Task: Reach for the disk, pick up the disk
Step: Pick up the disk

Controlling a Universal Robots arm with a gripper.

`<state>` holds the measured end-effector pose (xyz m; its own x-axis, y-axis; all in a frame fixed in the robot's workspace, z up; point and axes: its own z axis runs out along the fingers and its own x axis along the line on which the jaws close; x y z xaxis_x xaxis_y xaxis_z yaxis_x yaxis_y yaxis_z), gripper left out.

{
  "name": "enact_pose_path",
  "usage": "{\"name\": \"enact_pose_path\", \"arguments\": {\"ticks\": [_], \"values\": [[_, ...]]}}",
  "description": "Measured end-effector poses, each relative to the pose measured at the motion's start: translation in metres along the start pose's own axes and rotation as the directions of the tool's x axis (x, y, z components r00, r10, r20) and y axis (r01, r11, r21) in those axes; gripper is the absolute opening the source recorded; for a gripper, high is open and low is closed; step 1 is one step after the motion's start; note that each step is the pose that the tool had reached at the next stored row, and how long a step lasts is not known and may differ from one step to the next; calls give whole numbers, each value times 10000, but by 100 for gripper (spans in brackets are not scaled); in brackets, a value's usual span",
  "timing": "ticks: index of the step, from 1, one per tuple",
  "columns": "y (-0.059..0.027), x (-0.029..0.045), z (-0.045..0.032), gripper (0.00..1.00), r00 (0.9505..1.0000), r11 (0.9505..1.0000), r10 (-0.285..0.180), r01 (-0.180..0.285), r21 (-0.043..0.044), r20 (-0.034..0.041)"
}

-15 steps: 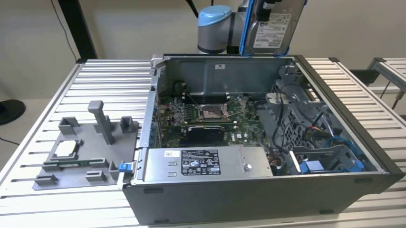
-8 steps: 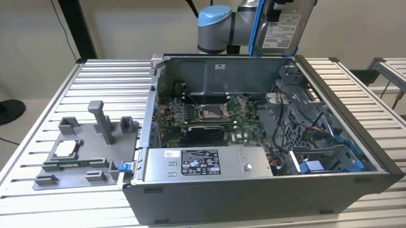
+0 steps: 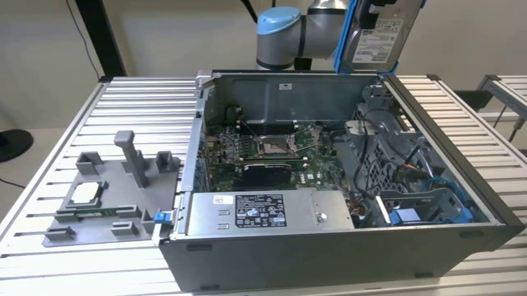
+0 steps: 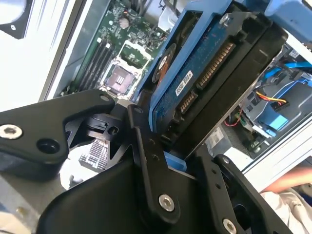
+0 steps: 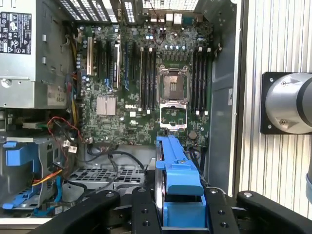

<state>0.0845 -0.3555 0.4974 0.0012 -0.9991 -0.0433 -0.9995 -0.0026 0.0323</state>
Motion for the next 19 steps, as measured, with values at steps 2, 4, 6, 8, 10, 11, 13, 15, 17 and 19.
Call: {"name": "enact_pose_path", "arguments": {"ticks": [2, 4, 6, 8, 10, 11, 13, 15, 17, 19], "values": [[0, 0, 0, 0, 10000, 10000, -1, 1, 0, 1], [0, 0, 0, 0, 10000, 10000, -1, 1, 0, 1], [0, 7, 0, 0, 10000, 10000, -1, 1, 0, 0], [0, 26, 0, 0, 10000, 10000, -1, 1, -1, 1], [0, 57, 1, 0, 10000, 10000, -1, 1, 0, 1], [0, 76, 1, 0, 10000, 10000, 0, 0, 0, 1], [0, 121, 1, 0, 10000, 10000, -1, 1, 0, 1], [0, 180, 0, 0, 10000, 10000, -1, 1, 0, 1], [0, 237, -1, 0, 10000, 10000, -1, 1, 0, 0], [0, 298, -2, 0, 10000, 10000, -1, 1, 0, 1]]}}
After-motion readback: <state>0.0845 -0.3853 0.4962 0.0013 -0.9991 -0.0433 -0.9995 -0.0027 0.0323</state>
